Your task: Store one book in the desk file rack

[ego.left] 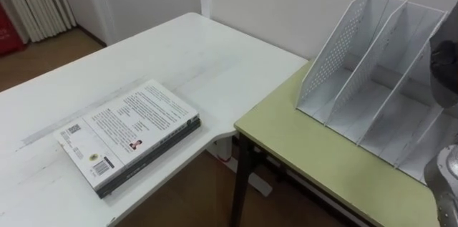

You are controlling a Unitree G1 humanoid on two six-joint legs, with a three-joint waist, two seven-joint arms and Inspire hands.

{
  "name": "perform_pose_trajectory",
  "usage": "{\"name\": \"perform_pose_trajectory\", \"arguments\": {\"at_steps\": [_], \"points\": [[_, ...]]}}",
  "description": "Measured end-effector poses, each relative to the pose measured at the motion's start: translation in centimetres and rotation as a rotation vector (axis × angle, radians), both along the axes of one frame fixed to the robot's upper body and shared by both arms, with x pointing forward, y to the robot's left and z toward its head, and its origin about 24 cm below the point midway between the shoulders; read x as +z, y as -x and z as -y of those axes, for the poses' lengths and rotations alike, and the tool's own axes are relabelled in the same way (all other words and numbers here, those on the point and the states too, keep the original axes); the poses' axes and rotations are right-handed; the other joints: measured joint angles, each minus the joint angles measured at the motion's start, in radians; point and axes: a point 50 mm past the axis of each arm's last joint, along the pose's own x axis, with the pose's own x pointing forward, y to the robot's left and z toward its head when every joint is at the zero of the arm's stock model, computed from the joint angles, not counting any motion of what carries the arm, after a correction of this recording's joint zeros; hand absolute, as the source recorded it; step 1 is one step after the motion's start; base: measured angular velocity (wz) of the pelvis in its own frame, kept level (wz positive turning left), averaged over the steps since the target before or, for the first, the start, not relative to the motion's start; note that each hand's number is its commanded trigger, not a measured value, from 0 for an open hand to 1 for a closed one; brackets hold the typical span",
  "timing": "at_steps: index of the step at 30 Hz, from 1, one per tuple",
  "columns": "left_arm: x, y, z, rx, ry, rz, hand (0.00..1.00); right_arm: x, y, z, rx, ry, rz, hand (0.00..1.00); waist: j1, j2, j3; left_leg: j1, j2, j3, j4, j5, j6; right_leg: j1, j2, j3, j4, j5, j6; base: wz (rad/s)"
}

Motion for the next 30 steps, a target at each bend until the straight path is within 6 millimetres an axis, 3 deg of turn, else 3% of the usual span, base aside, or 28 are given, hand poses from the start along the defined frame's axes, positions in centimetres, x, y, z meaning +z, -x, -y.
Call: {"name": "perform_pose_trajectory", "arguments": {"at_steps": [13,14,15,16,30], "points": [[0.0,0.1,0.0,0.002,0.002,-0.006,0.00,-2.5,1.0,0.7,-0.062,-0.021,-0.083,1.00,0.000,-0.002,0.0002,0.000,0.000,0.000,0.000,0.000,0.000,0.000,-0.001,-0.007,0.000,0.000,0.000,0.00],[0.0,0.1,0.0,0.002,0.002,-0.007,0.00,-2.5,1.0,0.7,-0.064,-0.021,-0.084,0.73,0.000,-0.002,0.0002,0.000,0.000,0.000,0.000,0.000,0.000,0.000,-0.001,-0.007,0.000,0.000,0.000,0.00],[0.0,0.1,0.0,0.002,0.002,-0.007,0.00,-2.6,1.0,0.8,-0.069,-0.022,-0.088,0.13,0.001,-0.004,0.0002,0.000,0.000,0.000,0.000,0.000,0.000,0.000,-0.001,-0.007,0.000,0.000,0.000,0.00],[0.0,0.1,0.0,0.003,0.002,-0.007,0.00,-2.8,1.0,0.8,-0.076,-0.025,-0.094,0.00,0.001,-0.005,0.0001,0.000,0.000,0.000,0.000,0.000,0.000,0.000,-0.001,-0.007,0.000,0.000,0.000,0.00],[0.0,-0.1,0.0,-0.002,0.001,-0.002,0.00,-5.4,1.0,1.3,-0.072,-0.048,-0.197,0.00,0.008,-0.008,0.0010,0.000,0.001,0.002,0.000,0.000,0.000,-0.001,-0.001,-0.002,0.001,0.000,0.000,0.00]]}}
